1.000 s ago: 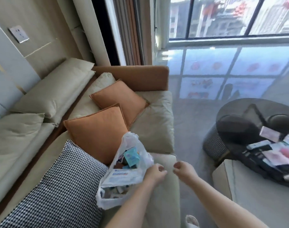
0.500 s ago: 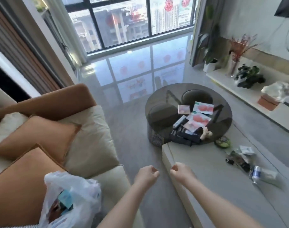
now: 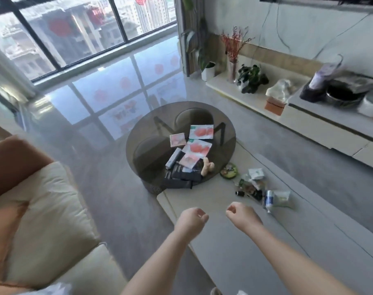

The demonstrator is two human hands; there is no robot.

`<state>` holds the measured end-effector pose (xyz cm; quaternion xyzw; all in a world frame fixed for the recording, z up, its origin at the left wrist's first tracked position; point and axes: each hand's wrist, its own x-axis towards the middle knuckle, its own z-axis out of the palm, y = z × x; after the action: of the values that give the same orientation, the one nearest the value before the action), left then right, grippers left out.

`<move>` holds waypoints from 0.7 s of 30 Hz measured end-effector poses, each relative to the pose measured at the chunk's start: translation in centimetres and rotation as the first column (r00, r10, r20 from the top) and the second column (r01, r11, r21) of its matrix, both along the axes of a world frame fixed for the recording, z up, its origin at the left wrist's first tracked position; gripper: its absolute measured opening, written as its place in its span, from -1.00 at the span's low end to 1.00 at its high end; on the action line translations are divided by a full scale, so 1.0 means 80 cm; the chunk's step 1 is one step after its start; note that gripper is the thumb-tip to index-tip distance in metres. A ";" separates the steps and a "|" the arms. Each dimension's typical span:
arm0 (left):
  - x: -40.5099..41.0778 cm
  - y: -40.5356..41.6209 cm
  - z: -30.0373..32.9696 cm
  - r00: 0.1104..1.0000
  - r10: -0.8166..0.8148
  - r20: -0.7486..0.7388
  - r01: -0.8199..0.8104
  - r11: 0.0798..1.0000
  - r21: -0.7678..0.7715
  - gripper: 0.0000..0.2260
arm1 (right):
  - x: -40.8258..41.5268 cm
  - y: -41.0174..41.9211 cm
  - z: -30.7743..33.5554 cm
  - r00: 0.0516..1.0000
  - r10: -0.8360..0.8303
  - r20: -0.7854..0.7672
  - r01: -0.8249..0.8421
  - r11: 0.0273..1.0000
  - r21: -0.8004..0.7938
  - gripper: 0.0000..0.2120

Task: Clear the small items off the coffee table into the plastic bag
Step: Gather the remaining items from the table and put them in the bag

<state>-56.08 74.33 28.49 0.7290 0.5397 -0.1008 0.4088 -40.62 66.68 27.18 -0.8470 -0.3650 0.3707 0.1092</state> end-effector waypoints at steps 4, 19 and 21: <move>0.067 0.004 -0.020 0.998 -0.068 0.015 0.068 0.997 -0.034 -0.74 | 0.062 -0.016 -0.016 0.992 -0.130 -0.005 0.129 0.991 -0.036 -0.76; 0.271 0.080 -0.218 0.955 -0.295 -0.025 0.291 0.951 -0.105 -0.71 | 0.199 -0.015 -0.208 0.859 -0.509 -0.055 0.500 0.857 -0.123 -0.89; 0.291 0.090 -0.258 0.965 -0.263 -0.017 0.260 0.960 -0.109 -0.67 | 0.211 -0.007 -0.247 0.860 -0.507 -0.057 0.497 0.859 -0.125 -0.80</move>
<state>-32.80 81.56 7.86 0.7696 0.4389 -0.1937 0.4213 -23.71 66.14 7.43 -0.9003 -0.1062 0.3851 0.1727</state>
